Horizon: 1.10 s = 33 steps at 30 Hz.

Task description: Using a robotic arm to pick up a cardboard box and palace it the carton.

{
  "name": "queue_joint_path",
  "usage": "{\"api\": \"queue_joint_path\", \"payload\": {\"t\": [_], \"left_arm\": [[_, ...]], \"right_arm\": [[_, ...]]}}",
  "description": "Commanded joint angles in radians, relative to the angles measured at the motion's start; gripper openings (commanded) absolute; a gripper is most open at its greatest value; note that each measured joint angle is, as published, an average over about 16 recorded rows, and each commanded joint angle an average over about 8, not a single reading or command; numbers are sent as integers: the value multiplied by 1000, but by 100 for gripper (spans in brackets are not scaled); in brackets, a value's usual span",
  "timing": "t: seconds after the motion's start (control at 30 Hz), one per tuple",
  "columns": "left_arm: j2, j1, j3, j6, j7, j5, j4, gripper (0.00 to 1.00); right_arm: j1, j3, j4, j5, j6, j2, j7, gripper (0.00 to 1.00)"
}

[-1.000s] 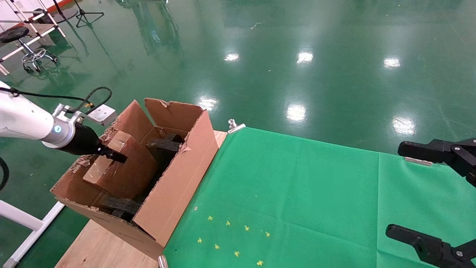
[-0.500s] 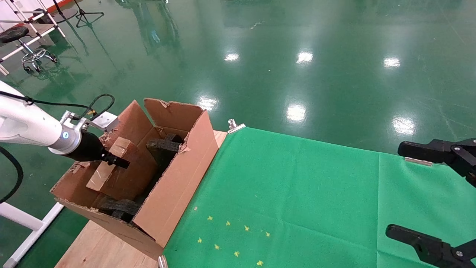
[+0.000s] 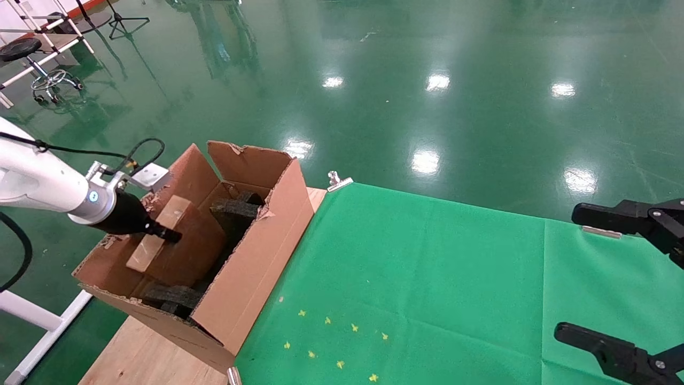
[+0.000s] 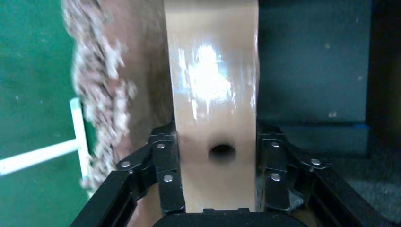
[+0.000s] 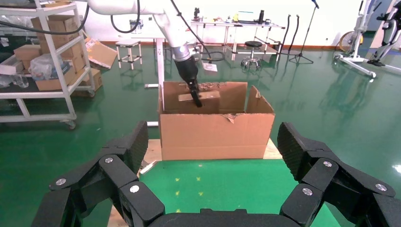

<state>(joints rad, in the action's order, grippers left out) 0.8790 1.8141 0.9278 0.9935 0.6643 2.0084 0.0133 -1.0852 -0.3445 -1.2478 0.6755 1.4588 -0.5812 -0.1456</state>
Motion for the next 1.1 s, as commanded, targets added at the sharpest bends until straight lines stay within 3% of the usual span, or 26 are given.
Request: {"api": "queue_joint_path", "payload": {"t": [0.03, 0.43, 0.73, 1.1], "left_arm": [[-1, 0, 0, 3, 0, 1, 0, 100], [-16, 25, -22, 33, -40, -32, 33, 100], [-102, 101, -124, 231, -171, -195, 169, 100], [-142, 127, -167, 376, -149, -274, 270, 100]], "right_arm": [[0, 0, 0, 0, 0, 0, 0, 100], [0, 0, 0, 0, 0, 0, 0, 100], [0, 0, 0, 0, 0, 0, 0, 100], [0, 0, 0, 0, -1, 0, 0, 100]]}}
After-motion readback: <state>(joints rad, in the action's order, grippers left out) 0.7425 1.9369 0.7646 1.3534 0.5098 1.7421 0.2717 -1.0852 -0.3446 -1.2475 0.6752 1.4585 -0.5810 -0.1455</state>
